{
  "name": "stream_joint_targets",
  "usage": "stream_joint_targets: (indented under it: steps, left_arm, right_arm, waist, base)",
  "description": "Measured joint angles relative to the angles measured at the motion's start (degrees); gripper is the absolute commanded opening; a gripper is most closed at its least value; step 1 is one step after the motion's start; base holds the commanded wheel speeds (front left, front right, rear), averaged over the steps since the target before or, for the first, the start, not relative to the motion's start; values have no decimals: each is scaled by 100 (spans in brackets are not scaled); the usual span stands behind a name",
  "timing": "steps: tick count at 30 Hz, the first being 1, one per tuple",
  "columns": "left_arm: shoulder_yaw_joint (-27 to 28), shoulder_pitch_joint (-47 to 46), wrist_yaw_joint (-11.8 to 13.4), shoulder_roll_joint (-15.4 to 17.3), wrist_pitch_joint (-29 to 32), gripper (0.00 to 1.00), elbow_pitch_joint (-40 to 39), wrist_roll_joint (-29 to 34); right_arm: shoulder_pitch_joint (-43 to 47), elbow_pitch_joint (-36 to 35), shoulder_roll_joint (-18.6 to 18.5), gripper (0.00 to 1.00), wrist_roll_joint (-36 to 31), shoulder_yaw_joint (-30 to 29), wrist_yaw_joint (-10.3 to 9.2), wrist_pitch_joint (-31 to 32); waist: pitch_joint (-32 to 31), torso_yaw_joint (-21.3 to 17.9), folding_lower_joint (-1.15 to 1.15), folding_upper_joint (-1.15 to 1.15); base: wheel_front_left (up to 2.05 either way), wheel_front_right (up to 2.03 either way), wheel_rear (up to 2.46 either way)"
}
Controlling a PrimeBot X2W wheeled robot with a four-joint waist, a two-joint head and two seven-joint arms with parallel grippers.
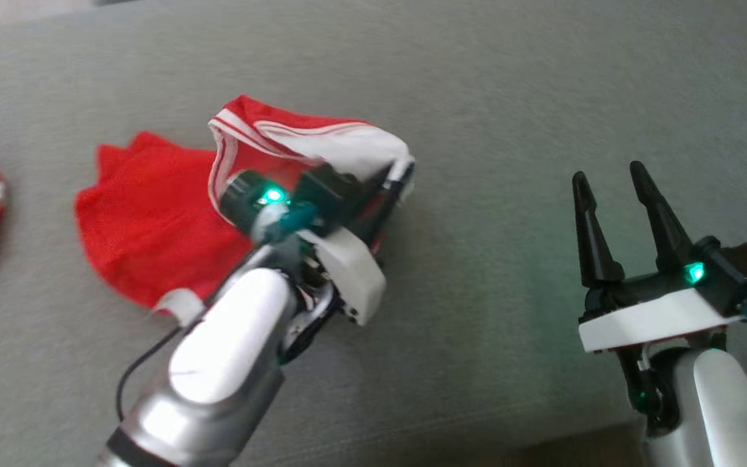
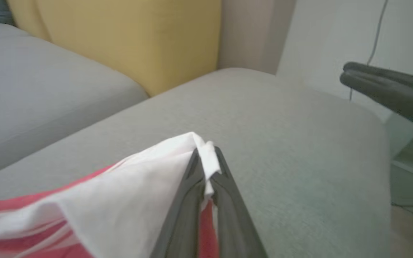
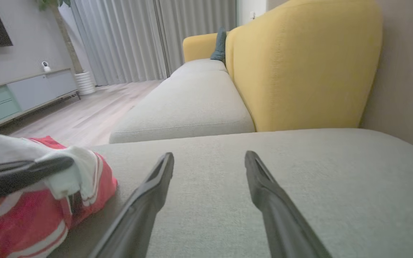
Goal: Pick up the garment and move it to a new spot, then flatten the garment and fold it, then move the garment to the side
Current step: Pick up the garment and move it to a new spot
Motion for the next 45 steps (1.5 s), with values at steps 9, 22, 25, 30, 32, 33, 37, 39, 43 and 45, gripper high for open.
stream_joint_targets:
  steps: [9,22,25,30,32,33,37,39,43,45]
  left_arm:
    - [-894,-532,-76,-156,-132,2,820,-58]
    - [-1390,-733,-36,-136,-1267,100,877,-293]
    - [-1174,-599,151,-5,-1422,100,626,-390]
    - [-446,64,777,497,-1541,100,191,-650]
    - [-114,285,1014,639,-1579,100,55,-772]
    - [42,386,1129,699,-1584,100,-11,-821]
    - [660,820,1462,907,-1591,100,-277,-973]
    - [996,1099,1583,980,-1592,100,-461,-1025]
    - [1472,1656,1695,1104,-1592,100,-765,-1006]
    - [1624,1892,1695,1149,-1592,100,-855,-938]
  right_arm:
    - [-109,97,9,100,221,24,0,-186]
    - [-237,277,19,100,212,5,0,-279]
    - [-231,291,19,100,179,-8,0,-276]
    - [-199,286,19,100,77,-63,0,-168]
    - [-196,269,19,100,35,-97,0,-147]
    - [-191,258,19,100,7,-109,0,-98]
    - [-149,216,19,100,-47,-151,0,13]
    - [-100,207,19,100,-75,-153,0,58]
    - [-23,194,19,100,-98,-187,0,125]
    - [1,186,19,100,-132,-189,0,137]
  waist:
    - [476,-576,0,0]
    - [483,-439,0,0]
    - [343,-294,0,0]
    - [83,70,0,0]
    - [8,204,0,0]
    - [-29,269,0,0]
    - [-158,513,0,0]
    - [-227,611,0,0]
    - [-338,774,0,0]
    - [-384,831,0,0]
  base:
    - [0,0,0]
    - [0,0,0]
    - [0,0,0]
    - [0,0,0]
    - [0,0,0]
    - [0,0,0]
    - [0,0,0]
    - [0,0,0]
    - [0,0,0]
    - [0,0,0]
